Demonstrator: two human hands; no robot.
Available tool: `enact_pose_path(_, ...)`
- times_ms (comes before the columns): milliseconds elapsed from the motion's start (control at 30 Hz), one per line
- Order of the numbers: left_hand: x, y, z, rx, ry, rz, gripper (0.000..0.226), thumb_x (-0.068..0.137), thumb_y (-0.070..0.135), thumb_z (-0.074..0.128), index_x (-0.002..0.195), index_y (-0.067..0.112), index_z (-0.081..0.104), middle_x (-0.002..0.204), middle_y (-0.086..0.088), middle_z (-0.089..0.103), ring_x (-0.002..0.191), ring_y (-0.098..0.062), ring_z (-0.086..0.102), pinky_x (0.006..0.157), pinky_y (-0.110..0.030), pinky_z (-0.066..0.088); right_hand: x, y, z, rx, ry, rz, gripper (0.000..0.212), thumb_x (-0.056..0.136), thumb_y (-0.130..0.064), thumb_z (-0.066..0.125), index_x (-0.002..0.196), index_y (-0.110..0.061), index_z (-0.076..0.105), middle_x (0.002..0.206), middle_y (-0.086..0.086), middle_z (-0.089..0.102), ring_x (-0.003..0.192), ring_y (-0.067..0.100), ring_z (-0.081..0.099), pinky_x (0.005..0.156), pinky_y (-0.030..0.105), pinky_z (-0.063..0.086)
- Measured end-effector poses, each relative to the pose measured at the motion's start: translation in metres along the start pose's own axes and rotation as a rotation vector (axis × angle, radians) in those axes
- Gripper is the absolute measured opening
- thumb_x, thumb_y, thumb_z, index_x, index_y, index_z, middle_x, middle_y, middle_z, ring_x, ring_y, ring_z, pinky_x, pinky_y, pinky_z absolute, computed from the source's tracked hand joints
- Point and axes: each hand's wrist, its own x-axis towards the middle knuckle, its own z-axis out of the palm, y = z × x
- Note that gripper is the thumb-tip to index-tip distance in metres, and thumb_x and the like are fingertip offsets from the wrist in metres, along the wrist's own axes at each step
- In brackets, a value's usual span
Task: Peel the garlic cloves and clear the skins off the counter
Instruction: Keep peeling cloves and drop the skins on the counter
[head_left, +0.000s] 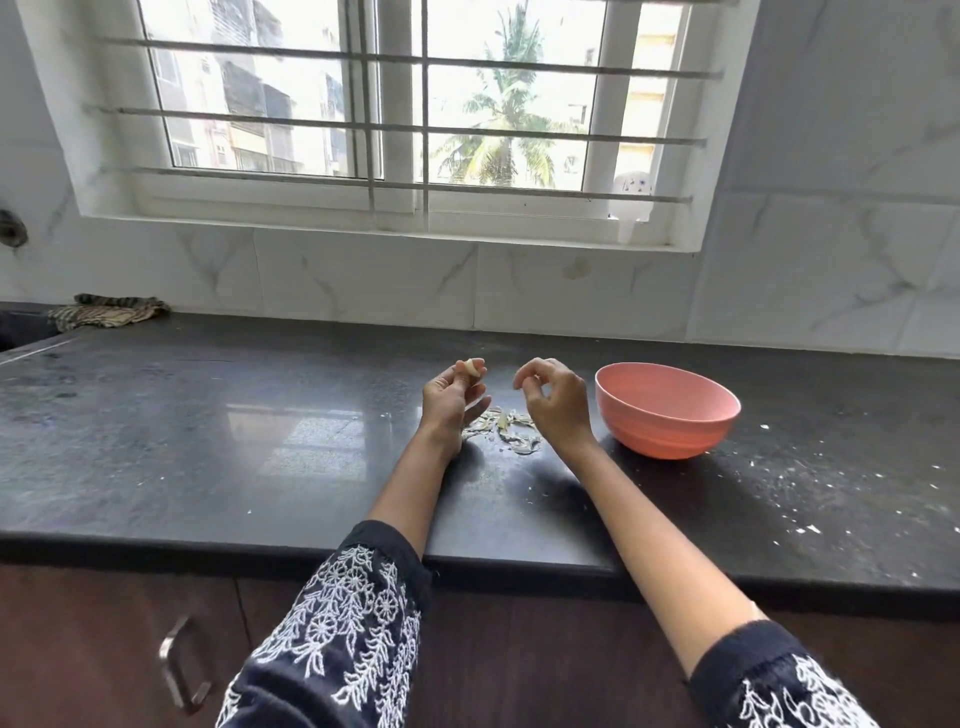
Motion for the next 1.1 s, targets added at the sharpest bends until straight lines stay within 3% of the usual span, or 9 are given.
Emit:
enact_pose_path(67,-0.0005,-0.0002,0.0002,0.019,-0.032,-0.025,0.022,0.098,0.024,0.046,0.082,0.021,0.061,0.085,0.008,0.059,0.076,-0.007,0.051,0.061,-0.017,0.051,-0.0014,-0.001,0.0015,0.007,-0.005,-0.004,0.02,0.081,-0.018,0.045,0.07,-0.017,0.062,0.077,0.001,0.064,0.075,0.017,0.057,0.068,0.03,0.042)
enact_pose_path(167,-0.0021,-0.0011,0.0007,0.051,-0.121,-0.048,0.021,0.097,0.022,0.047,0.081,0.021,0.06,0.083,0.008,0.062,0.082,-0.005,0.055,0.063,-0.019,0.05,-0.0044,-0.0022,0.0025,-0.062,-0.06,-0.084,0.018,0.081,-0.038,0.06,0.081,-0.02,0.063,0.077,-0.005,0.062,0.074,0.013,0.055,0.067,0.03,0.044)
enact_pose_path(300,-0.0042,-0.0013,0.0016,0.033,-0.213,-0.082,0.021,0.097,0.023,0.046,0.082,0.019,0.06,0.072,0.01,0.068,0.072,-0.001,0.063,0.07,-0.021,0.049,-0.0046,-0.0011,0.0025,-0.134,-0.084,-0.127,0.017,0.08,-0.035,0.069,0.089,-0.021,0.064,0.077,-0.009,0.06,0.074,0.01,0.053,0.069,0.033,0.047)
enact_pose_path(433,-0.0012,-0.0023,0.0012,-0.031,-0.265,-0.16,0.021,0.098,0.022,0.043,0.087,0.018,0.06,0.093,0.0,0.067,0.091,-0.011,0.061,0.072,-0.022,0.049,-0.0043,-0.0022,0.0021,-0.061,-0.039,-0.091,0.022,0.085,-0.042,0.063,0.078,-0.021,0.064,0.075,-0.009,0.065,0.071,0.01,0.059,0.07,0.035,0.05)
enact_pose_path(567,-0.0016,-0.0017,0.0021,-0.07,-0.262,-0.191,0.018,0.098,0.019,0.043,0.09,0.016,0.059,0.096,-0.003,0.063,0.091,-0.014,0.06,0.07,-0.022,0.053,-0.0031,-0.0015,0.0025,-0.038,-0.027,-0.077,0.022,0.081,-0.041,0.067,0.072,-0.021,0.064,0.071,-0.008,0.066,0.069,0.01,0.06,0.07,0.036,0.051)
enact_pose_path(700,-0.0022,-0.002,0.0023,-0.041,-0.205,-0.128,0.019,0.097,0.024,0.046,0.088,0.015,0.06,0.075,0.003,0.069,0.075,-0.01,0.065,0.067,-0.02,0.053,-0.0025,0.0007,0.0025,-0.07,-0.027,-0.088,0.024,0.081,-0.042,0.068,0.072,-0.02,0.064,0.07,-0.006,0.066,0.068,0.011,0.06,0.069,0.035,0.051)
enact_pose_path(800,0.0004,-0.0059,-0.0004,-0.005,-0.168,-0.014,0.01,0.09,0.015,0.058,0.082,0.011,0.062,0.063,0.005,0.068,0.062,-0.006,0.066,0.066,-0.019,0.054,-0.0016,0.003,0.0017,-0.105,-0.033,-0.087,0.019,0.081,-0.037,0.068,0.072,-0.02,0.065,0.072,-0.004,0.067,0.069,0.013,0.06,0.068,0.036,0.05)
enact_pose_path(1033,0.0003,-0.0057,-0.0022,0.023,-0.055,0.107,0.009,0.083,0.003,0.065,0.076,0.009,0.065,0.056,0.005,0.067,0.056,-0.003,0.063,0.064,-0.014,0.053,-0.0027,-0.0052,-0.0001,0.016,0.003,-0.08,0.013,0.078,-0.024,0.074,0.068,-0.02,0.066,0.062,-0.016,0.062,0.061,-0.001,0.055,0.058,0.011,0.038)
enact_pose_path(1100,0.0016,-0.005,-0.0032,0.002,-0.02,0.122,0.009,0.083,0.002,0.065,0.076,0.008,0.065,0.056,0.006,0.067,0.056,-0.002,0.063,0.063,-0.014,0.053,-0.0021,-0.0064,-0.0013,0.071,0.054,-0.062,0.01,0.078,-0.016,0.072,0.071,-0.021,0.067,0.064,-0.018,0.062,0.063,-0.001,0.056,0.062,0.013,0.041)
